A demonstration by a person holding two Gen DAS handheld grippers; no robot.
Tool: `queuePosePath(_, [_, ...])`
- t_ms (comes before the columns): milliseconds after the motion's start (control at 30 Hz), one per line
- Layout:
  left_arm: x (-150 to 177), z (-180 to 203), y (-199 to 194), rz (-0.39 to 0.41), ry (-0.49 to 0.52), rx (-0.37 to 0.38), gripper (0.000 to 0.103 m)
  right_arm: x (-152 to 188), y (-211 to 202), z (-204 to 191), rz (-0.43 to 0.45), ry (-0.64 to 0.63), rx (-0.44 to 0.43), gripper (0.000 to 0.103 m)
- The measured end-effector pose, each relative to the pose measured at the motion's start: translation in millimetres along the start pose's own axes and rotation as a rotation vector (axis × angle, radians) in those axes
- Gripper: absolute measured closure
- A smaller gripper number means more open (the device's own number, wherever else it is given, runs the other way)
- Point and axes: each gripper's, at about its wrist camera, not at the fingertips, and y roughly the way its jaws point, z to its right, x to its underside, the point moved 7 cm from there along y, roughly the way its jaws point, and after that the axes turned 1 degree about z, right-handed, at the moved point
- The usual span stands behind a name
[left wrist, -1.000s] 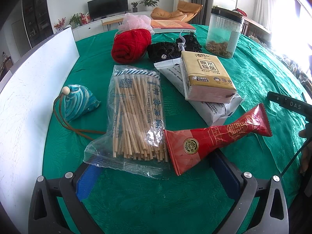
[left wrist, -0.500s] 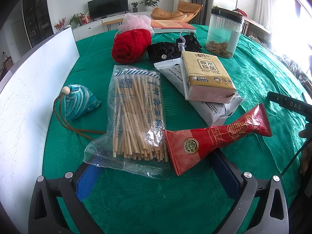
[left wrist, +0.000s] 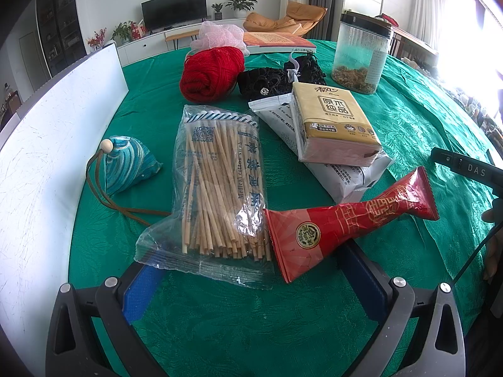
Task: Organize soft objects
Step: 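Return both tools to the table above the remaining items, then grasp the red snack pouch with the right gripper while the left gripper grasps the tissue pack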
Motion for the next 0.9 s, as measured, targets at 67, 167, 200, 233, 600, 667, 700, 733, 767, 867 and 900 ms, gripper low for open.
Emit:
queuePosePath(67, [0.0,0.0,0.0,0.0,0.0,0.0,0.0,0.1,-0.3,-0.3,0.0,0.0,0.0,0.021])
queuePosePath(167, [0.0,0.1,0.1,0.0,0.0,0.0,0.0,0.1,-0.3,-0.4,0.0,0.0,0.0,0.021])
queuePosePath(200, [0.0,0.2,0.1,0.0,0.0,0.0,0.0,0.0,0.0,-0.2,0.0,0.0,0.0,0.021])
queuePosePath(233, [0.0,0.2,0.2,0.0,0.0,0.0,0.0,0.1,-0.3,-0.5,0.0,0.0,0.0,0.021])
queuePosePath(600, [23.2,-9.8,-44.9,-0.033,-0.049,0.108,0.0,-13.6,-57.1,-43.9,0.137,-0.089,-0.416,0.02])
queuePosePath(667, [24.4,-11.1,-55.9,-0.02,-0.052,0.125,0.0,-4.4,-77.6,-86.7,0.092,-0.287,-0.592,0.02])
queuePosePath(700, [24.5,-11.2,-61.4,-0.011,-0.054,0.134,0.0,2.7,-86.8,-107.9,0.085,-0.406,-0.626,0.021])
queuePosePath(733, [24.4,-11.0,-66.2,-0.004,-0.056,0.143,0.0,10.6,-92.7,-126.7,0.086,-0.521,-0.625,0.021])
queuePosePath(767, [24.8,-10.4,-69.9,-0.001,-0.056,0.15,0.0,19.4,-95.3,-145.6,0.082,-0.631,-0.617,0.021])
queuePosePath(867, [27.1,-9.8,-77.8,-0.003,-0.051,0.158,0.0,43.9,-86.0,-188.8,0.039,-0.85,-0.593,0.023])
queuePosePath(900, [28.4,-10.5,-79.9,-0.004,-0.049,0.155,0.0,51.1,-80.5,-198.6,0.018,-0.893,-0.594,0.024])
